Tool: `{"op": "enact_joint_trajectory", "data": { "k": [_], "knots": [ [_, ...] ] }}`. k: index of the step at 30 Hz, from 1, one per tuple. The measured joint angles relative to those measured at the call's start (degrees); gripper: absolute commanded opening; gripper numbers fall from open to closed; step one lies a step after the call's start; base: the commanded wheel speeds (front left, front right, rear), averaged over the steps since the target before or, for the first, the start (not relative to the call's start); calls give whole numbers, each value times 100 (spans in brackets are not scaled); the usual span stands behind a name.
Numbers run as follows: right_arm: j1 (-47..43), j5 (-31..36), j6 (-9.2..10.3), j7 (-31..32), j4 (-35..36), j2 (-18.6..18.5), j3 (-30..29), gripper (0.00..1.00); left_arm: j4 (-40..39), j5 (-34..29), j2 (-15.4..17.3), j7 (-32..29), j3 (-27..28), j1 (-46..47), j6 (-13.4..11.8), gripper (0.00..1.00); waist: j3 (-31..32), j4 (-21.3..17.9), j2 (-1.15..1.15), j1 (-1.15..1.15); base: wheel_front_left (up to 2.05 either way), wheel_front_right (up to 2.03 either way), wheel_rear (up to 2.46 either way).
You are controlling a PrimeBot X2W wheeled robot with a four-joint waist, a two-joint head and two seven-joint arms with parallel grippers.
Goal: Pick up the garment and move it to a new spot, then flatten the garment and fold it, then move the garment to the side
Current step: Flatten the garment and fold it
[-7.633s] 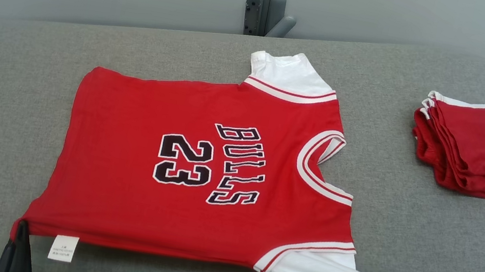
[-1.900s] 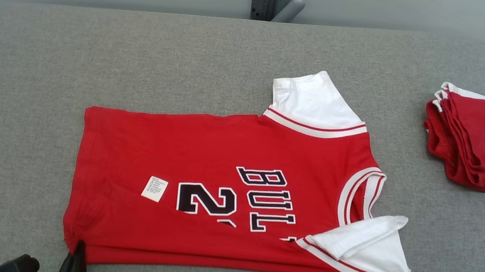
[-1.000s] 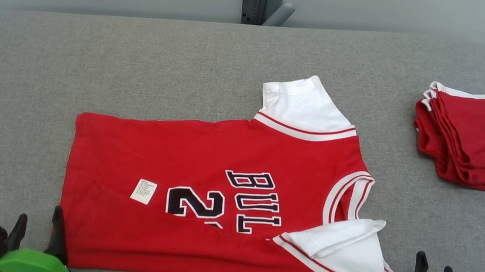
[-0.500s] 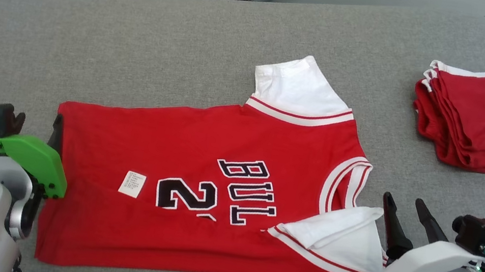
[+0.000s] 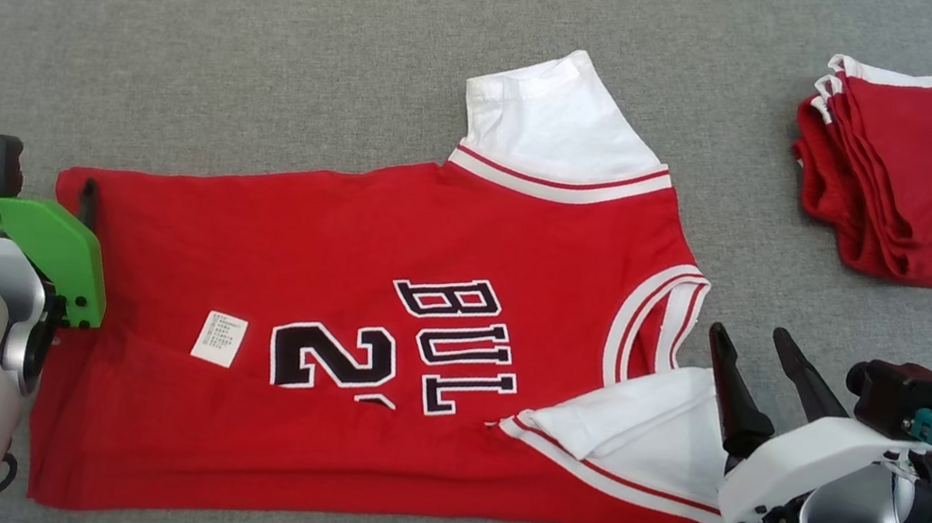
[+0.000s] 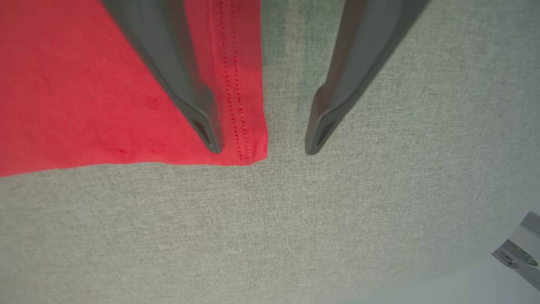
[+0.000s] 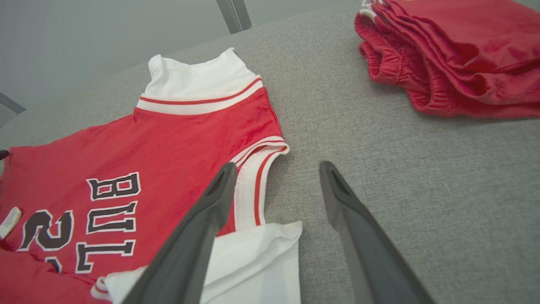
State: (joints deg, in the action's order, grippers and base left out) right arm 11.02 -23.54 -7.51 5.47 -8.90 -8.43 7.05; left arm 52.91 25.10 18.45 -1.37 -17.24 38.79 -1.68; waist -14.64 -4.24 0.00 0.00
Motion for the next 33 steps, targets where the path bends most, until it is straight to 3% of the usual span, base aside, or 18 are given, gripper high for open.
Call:
{"op": "enact_joint_trajectory", "data": {
  "k": [7,10,11,13,14,15,16,17,18,19,26,33],
  "knots": [
    [153,-54,0,9,-5,-68,124,100,457,-82,-3,44,-135,297,65,99,-109,-34,0,0,0,0,0],
    [234,-77,0,36,-14,-115,182,100,645,-92,-26,49,-172,428,90,79,-159,-48,0,0,0,0,0],
    [267,-92,0,52,-15,-131,201,100,701,-97,-33,49,-191,472,118,58,-175,-53,0,0,0,0,0],
    [333,-101,0,68,-24,-170,255,100,818,-99,-52,44,-237,551,168,40,-204,-62,0,0,0,0,0],
    [409,-107,0,108,-25,-224,294,100,899,-104,-88,52,-277,630,205,26,-227,-67,0,0,0,0,0],
    [454,-107,0,135,-27,-261,324,100,938,-108,-107,49,-308,669,252,18,-238,-66,0,0,0,0,0],
    [502,-107,0,160,-24,-292,343,100,981,-109,-123,44,-325,705,288,18,-246,-65,0,0,0,0,0],
    [553,-105,0,188,-23,-324,356,100,1022,-109,-141,45,-337,733,319,9,-252,-59,0,0,0,0,0],
    [618,-98,0,211,-21,-358,365,100,1055,-109,-155,49,-352,761,323,9,-258,-52,0,0,0,0,0],
    [693,-93,0,253,-20,-388,372,100,1080,-109,-165,79,-364,784,339,0,-262,-45,0,0,0,0,0],
    [1472,24,0,481,-227,-619,437,100,1092,-76,-293,620,-356,888,387,0,-299,110,0,0,0,0,0],
    [2593,101,0,884,-1007,-770,433,100,787,-41,-482,1299,-354,896,417,0,-387,454,0,0,0,0,0]
  ]
}}
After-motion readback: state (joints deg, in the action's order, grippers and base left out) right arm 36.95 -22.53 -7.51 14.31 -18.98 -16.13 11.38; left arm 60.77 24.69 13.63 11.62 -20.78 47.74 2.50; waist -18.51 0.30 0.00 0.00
